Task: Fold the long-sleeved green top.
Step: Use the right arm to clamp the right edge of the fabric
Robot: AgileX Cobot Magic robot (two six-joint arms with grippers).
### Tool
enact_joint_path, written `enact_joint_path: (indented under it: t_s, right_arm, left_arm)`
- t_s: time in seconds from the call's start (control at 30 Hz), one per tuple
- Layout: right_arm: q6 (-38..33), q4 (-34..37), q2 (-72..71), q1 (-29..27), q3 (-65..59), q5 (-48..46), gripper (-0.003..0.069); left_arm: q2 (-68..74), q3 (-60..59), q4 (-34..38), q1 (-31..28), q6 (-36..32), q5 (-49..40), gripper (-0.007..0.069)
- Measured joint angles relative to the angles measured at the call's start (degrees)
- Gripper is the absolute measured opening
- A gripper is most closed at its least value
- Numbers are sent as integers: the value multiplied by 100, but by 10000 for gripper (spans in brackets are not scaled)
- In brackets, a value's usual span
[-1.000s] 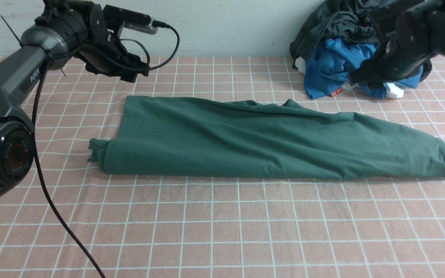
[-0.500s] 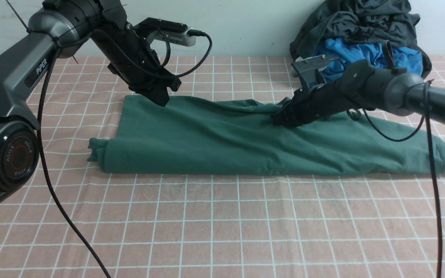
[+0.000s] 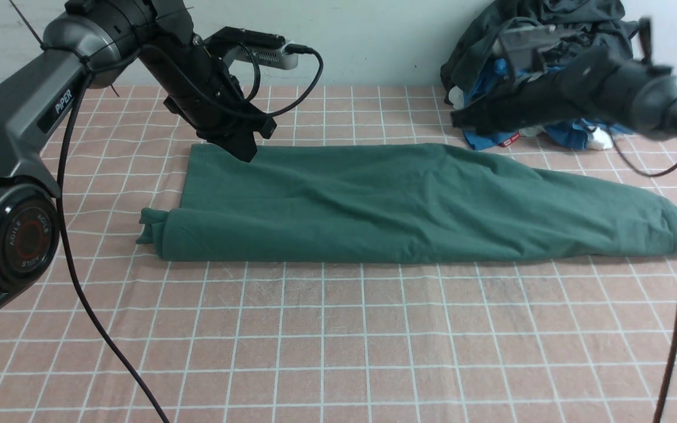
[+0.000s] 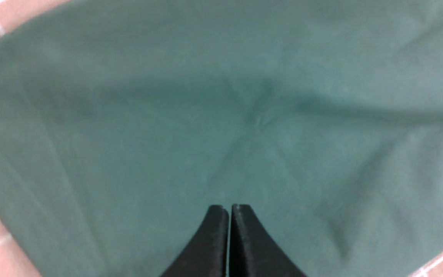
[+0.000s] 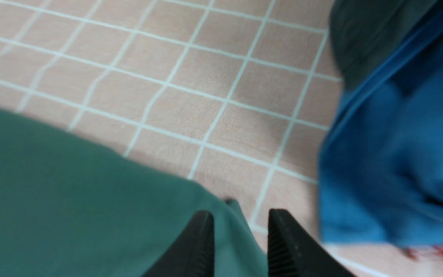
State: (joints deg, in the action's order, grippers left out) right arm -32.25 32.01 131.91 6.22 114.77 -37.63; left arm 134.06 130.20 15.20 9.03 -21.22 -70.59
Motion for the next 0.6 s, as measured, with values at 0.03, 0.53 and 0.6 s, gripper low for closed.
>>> enact_joint_path:
  t_s: [0.03, 0.53, 0.6]
  right_arm:
    - [169, -192, -150, -58, 5, -238, 205]
    - [2947, -3001, -995, -1722, -715, -3296, 467]
    - [2953, -2950, -871, -1786, -946, -3244, 519]
  left_arm:
    - [-15, -55, -26, 0, 30, 2, -3]
    - [-1046, -2774, -202, -159, -59, 166, -3]
    - [-1448, -2781, -65, -159, -161, 199, -3]
